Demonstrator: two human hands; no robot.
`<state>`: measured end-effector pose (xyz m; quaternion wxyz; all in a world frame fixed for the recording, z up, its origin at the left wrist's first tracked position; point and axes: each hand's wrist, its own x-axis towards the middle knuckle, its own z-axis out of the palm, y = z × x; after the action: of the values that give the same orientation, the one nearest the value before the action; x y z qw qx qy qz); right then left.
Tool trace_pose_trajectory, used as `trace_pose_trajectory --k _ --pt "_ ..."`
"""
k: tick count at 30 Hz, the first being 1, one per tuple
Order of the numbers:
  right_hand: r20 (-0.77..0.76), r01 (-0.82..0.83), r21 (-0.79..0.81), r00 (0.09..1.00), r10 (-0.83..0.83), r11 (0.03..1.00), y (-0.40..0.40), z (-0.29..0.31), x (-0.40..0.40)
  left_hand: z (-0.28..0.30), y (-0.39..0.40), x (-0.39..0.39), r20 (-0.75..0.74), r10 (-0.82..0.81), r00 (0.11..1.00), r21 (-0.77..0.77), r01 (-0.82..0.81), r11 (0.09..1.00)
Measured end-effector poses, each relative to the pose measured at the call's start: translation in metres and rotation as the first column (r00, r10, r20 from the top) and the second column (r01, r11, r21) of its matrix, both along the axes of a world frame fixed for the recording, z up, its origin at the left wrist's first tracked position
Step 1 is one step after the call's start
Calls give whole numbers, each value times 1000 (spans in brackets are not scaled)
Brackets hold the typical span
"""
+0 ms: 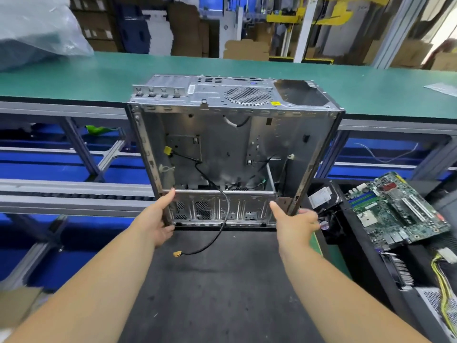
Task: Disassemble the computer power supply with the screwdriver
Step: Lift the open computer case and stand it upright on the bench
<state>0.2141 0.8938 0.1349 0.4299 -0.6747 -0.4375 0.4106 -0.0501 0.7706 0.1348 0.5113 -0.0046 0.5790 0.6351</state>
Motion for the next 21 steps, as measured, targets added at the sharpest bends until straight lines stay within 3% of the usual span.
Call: trace_pose_trajectory --k 1,2,4,5,8,10,12,15,17,19,21 --pt "198 -90 207 979 49 974 -8 -4 -2 -1 -4 0 11 -4 1000 -15 4 1000" --pt "297 -246 348 944 143 904 -15 -1 -5 -3 -9 -1 14 -6 1000 -35 7 999" --pt "370 -536 482 842 394 693 -27 12 -14 -6 -17 -3 22 -13 1000 -76 14 997" --pt "462 -678 485 735 497 552 -31 17 -18 -9 -21 -4 27 -19 999 -98 22 995" --pt "770 -947 289 317 554 139 -37 32 -34 -12 -30 -8 49 -60 997 -168 67 983" --pt "903 -997 77 77 422 18 -42 37 -42 -10 -34 -8 80 -95 992 -181 109 978" --pt "949 -1000 -12 -14 314 -10 -44 40 -47 -6 -38 -8 100 -137 986 -165 152 975" --pt "961 -999 12 3 277 -33 -44 44 -51 -1 -43 -8 103 -180 978 -124 192 973" --pt "935 -997 59 69 349 39 -43 49 -52 3 -46 -10 92 -183 979 -107 193 975" --pt "891 -973 157 212 401 167 -41 54 -53 6 -50 -13 74 -168 983 -99 175 980" --pt "798 -898 300 421 431 321 -36 59 -54 9 -53 -16 52 -150 987 -95 155 983"
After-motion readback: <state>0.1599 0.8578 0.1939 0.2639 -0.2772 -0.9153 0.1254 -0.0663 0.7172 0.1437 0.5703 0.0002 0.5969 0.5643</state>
